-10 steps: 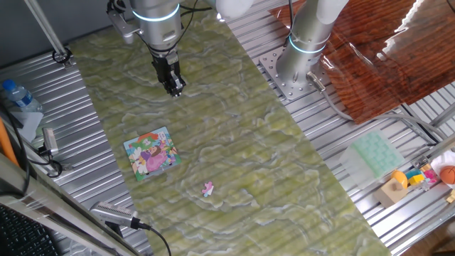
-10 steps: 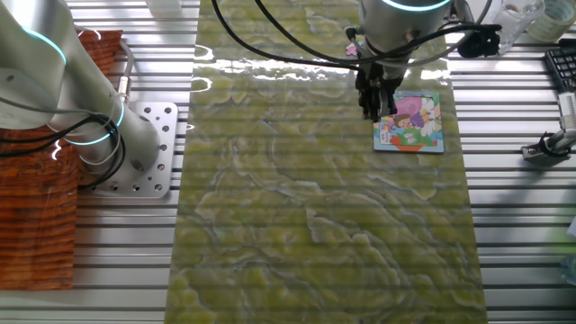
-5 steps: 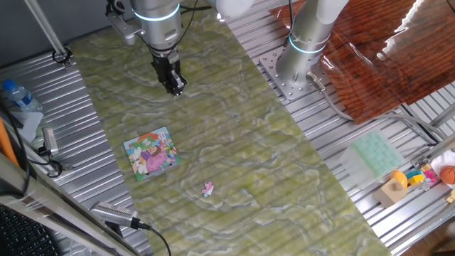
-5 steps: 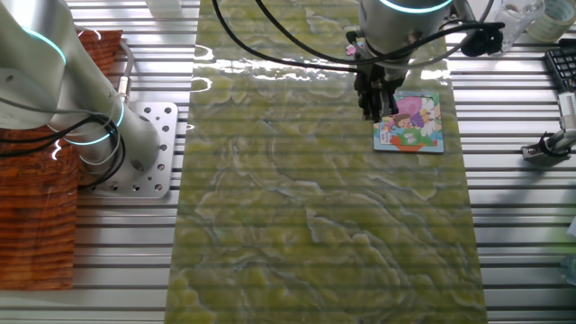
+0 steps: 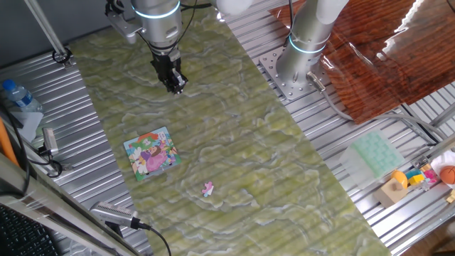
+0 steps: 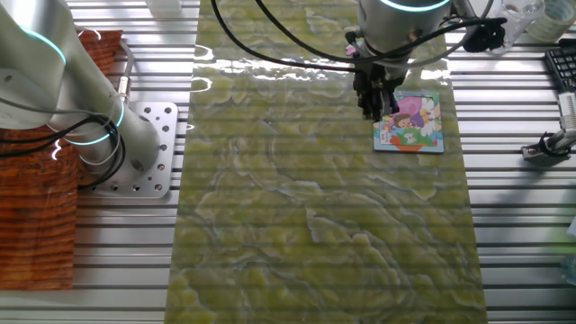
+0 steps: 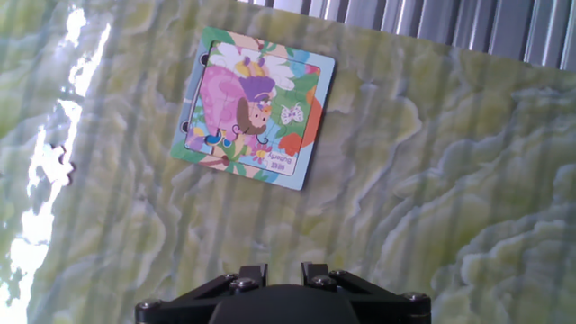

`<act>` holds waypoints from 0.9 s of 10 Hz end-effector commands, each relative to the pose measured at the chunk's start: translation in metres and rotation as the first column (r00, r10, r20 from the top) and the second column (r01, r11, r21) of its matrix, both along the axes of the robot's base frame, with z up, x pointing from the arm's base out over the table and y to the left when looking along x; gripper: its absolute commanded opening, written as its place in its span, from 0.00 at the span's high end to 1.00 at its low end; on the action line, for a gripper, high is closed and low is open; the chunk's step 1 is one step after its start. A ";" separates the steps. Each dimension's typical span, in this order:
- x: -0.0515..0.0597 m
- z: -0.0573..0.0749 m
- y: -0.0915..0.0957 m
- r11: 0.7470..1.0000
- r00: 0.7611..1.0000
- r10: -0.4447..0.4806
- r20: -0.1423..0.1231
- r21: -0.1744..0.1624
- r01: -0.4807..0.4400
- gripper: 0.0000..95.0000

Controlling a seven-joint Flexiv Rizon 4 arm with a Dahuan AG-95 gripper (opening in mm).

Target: Assemble one piece of a puzzle

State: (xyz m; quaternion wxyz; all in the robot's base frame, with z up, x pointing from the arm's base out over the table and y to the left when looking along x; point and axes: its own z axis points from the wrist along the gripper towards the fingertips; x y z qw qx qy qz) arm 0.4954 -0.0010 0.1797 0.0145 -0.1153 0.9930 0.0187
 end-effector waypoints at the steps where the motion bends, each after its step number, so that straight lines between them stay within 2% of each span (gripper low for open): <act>1: 0.000 0.001 0.001 0.995 0.996 -0.093 -0.006 0.021 0.093 1.00; 6: 0.000 0.001 0.001 0.996 0.997 -0.083 -0.005 0.026 0.083 1.00; 8: 0.000 0.001 0.001 0.990 0.990 -0.142 -0.007 0.026 0.142 1.00; 9: 0.000 0.002 0.001 0.986 0.986 -0.165 -0.007 0.012 0.165 1.00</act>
